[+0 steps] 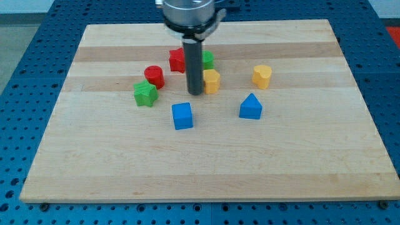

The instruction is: Place the hexagon below the green circle

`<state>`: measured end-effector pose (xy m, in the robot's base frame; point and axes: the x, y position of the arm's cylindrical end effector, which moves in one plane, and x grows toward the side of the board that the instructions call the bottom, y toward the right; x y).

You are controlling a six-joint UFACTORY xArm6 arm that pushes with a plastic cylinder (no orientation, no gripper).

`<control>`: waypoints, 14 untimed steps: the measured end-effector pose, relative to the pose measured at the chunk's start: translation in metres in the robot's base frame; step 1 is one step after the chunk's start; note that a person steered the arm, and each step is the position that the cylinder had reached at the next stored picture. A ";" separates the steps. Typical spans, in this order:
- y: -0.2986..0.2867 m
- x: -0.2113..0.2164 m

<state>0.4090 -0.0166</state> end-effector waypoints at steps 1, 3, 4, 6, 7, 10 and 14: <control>0.001 0.000; -0.017 0.000; -0.033 -0.003; -0.053 -0.027; -0.050 -0.032; 0.027 -0.054; 0.076 -0.065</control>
<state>0.3439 0.0596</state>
